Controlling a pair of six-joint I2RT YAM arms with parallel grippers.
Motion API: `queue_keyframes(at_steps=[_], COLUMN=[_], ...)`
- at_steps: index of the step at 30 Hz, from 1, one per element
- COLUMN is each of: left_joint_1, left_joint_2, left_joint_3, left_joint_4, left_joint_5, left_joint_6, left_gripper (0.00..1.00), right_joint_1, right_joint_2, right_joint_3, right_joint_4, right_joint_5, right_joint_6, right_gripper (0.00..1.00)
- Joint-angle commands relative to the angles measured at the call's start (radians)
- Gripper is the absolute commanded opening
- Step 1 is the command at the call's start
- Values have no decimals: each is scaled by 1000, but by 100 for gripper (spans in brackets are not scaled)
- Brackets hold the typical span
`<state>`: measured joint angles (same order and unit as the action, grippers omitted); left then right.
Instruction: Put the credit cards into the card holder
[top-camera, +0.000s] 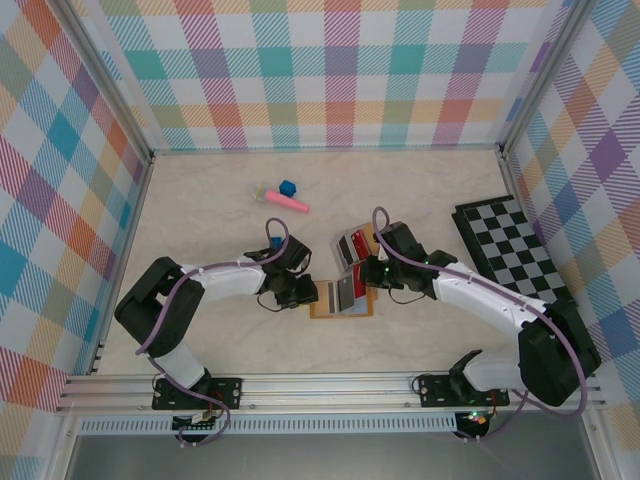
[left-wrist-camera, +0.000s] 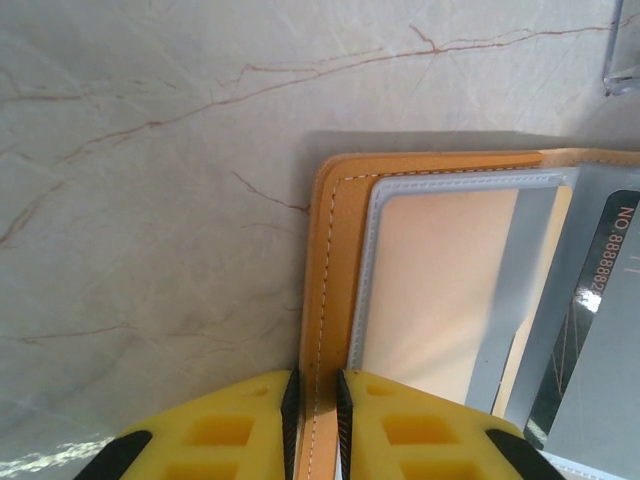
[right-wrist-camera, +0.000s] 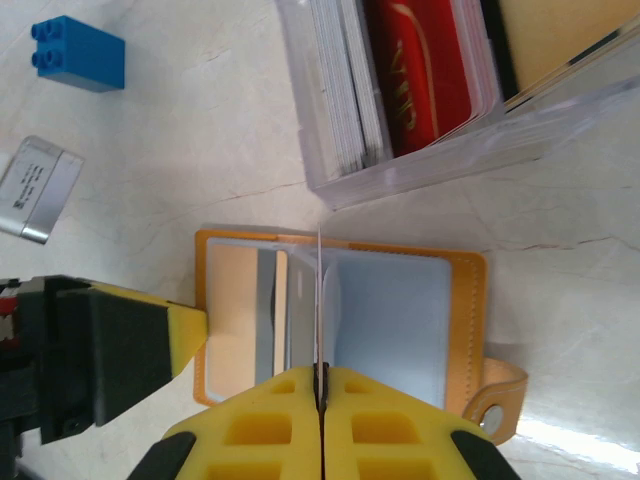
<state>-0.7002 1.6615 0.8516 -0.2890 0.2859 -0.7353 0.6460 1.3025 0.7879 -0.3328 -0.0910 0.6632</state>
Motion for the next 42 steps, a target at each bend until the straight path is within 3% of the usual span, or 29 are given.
queue_keyframes(at_steps=[1, 10, 21, 31, 33, 38, 42], left_joint_1=[-18, -18, -19, -18, -19, -18, -18], left_joint_2=[2, -63, -74, -152, -176, -223, -207], left_joint_3=[9, -3, -9, -36, -45, -66, -64], left_joint_4=[-7, -17, -18, -81, -91, -81, -23], left_joint_5=[-22, -63, -75, -210, -240, -263, -210], left_joint_6=[14, 14, 7, -28, -38, -46, -30], left_gripper=[21, 28, 25, 29, 33, 44, 49], right_joint_1=[6, 7, 10, 11, 11, 9, 4], right_joint_2=[33, 81, 139, 109, 111, 47, -66], right_joint_3=[35, 34, 74, 79, 104, 121, 60], right_joint_4=[40, 81, 75, 49, -17, -229, -178], right_joint_5=[-77, -116, -161, -151, -87, 223, 234], right_joint_6=[4, 15, 6, -19, -22, 35, 41], right_gripper=[7, 7, 8, 9, 8, 6, 7])
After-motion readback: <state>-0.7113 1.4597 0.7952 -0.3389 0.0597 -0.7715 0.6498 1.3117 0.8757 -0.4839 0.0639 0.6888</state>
